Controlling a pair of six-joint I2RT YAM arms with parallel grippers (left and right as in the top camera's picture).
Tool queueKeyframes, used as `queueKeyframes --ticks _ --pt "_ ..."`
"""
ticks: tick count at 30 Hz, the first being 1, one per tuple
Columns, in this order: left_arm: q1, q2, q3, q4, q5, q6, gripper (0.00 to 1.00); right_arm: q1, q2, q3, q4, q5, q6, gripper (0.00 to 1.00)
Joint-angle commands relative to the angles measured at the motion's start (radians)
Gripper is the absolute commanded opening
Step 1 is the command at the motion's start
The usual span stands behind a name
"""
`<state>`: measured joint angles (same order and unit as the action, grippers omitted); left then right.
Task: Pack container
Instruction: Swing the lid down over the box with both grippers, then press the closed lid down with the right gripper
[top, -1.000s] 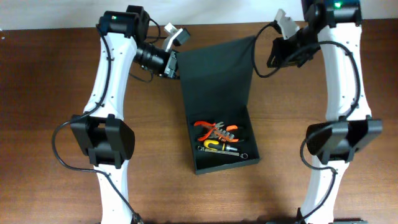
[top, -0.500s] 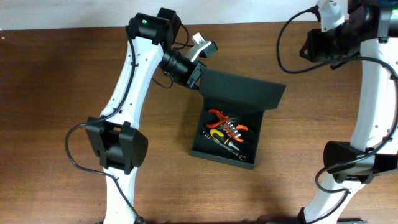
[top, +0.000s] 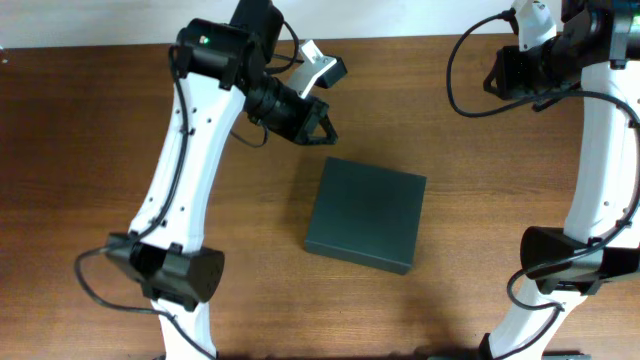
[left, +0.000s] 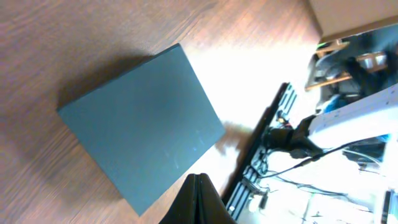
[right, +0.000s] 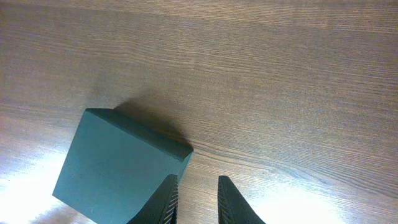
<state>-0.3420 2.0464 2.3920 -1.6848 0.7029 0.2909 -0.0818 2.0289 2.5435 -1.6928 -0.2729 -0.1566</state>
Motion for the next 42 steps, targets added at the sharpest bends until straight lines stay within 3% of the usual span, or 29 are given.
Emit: queueKeyframes --ticks 1,5,10,15,21,28,36,42 --pt "-0.002 -0.069 0.023 -0.003 -0.202 -0.018 0.02 0.002 -0.024 0.015 -0.006 0.007 0.005 0.20" --pt "0.025 -0.086 0.023 -0.002 -0.538 -0.018 0.02 0.017 -0.025 0.015 -0.006 -0.029 0.005 0.20" --pt "0.112 -0.086 0.023 0.014 -0.716 -0.069 0.02 0.081 -0.071 -0.022 -0.006 0.002 0.044 0.20" --pt "0.201 -0.096 0.023 -0.003 -0.714 -0.100 0.02 0.151 -0.188 -0.169 -0.006 0.094 0.095 0.20" --pt "0.232 -0.162 0.001 -0.003 -0.682 -0.100 0.02 0.207 -0.353 -0.475 -0.006 0.098 0.135 0.19" --pt "0.232 -0.325 -0.156 0.003 -0.680 -0.099 0.02 0.254 -0.406 -0.697 0.036 0.098 0.150 0.19" --pt "0.232 -0.561 -0.612 0.229 -0.680 -0.108 0.02 0.437 -0.405 -0.951 0.297 0.101 0.194 0.19" --pt "0.232 -0.614 -0.944 0.426 -0.669 -0.164 0.03 0.495 -0.405 -1.137 0.434 0.098 0.219 0.19"
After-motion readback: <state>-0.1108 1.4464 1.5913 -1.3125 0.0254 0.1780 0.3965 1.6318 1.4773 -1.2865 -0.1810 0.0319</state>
